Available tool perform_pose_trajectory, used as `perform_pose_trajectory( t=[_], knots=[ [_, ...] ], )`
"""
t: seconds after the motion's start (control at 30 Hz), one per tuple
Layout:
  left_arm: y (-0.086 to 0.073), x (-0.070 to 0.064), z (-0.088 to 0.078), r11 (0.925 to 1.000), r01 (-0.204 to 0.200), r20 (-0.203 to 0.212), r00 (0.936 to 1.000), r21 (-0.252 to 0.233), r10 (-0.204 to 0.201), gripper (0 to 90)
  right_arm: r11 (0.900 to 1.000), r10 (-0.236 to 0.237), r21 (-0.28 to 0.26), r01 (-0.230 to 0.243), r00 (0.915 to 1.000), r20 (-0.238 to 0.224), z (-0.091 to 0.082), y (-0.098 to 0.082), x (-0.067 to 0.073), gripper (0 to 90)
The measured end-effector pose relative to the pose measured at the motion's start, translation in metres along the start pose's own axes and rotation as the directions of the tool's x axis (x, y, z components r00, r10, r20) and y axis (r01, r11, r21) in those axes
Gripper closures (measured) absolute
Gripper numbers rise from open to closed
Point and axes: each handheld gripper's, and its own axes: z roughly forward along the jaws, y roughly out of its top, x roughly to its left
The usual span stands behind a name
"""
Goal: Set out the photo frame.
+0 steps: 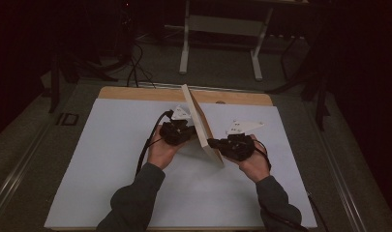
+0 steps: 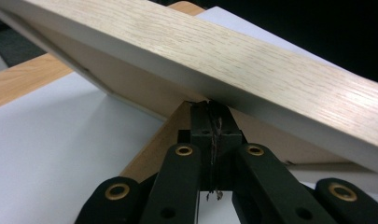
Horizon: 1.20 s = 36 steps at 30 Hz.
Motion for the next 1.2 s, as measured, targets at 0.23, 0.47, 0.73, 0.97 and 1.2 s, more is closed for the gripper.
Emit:
perform_pose_trajectory(
  t=[0.23,0.47,0.73,0.97,1.2],
  knots=[
    [-0.001,0.004,0.001,1.0000,-0.005,0.030,0.9995,-0.008,0.005,90.0,1.000,-0.006,0.001,0.006,0.9999,-0.012,0.004,0.002,0.004,90.0],
    [-0.003,0.010,0.004,0.9996,0.009,0.080,0.9968,-0.028,-0.007,90.0,1.000,-0.015,0.001,0.015,0.9995,-0.028,0.010,0.005,0.009,90.0],
    [-0.005,0.015,0.006,0.9991,0.008,0.112,0.9937,-0.042,-0.003,90.0,1.000,-0.006,-0.003,0.006,0.9995,-0.032,0.015,0.006,0.011,90.0],
    [-0.007,0.020,0.008,0.9972,0.040,0.160,0.9867,-0.064,-0.029,90.0,1.000,-0.004,-0.009,0.004,0.9997,-0.026,0.021,0.009,0.014,90.0],
    [-0.007,0.020,0.005,0.9976,0.050,0.141,0.9890,-0.048,-0.043,85.7,1.000,-0.023,-0.006,0.023,0.9996,-0.013,0.021,0.008,0.015,87.5]
  ],
)
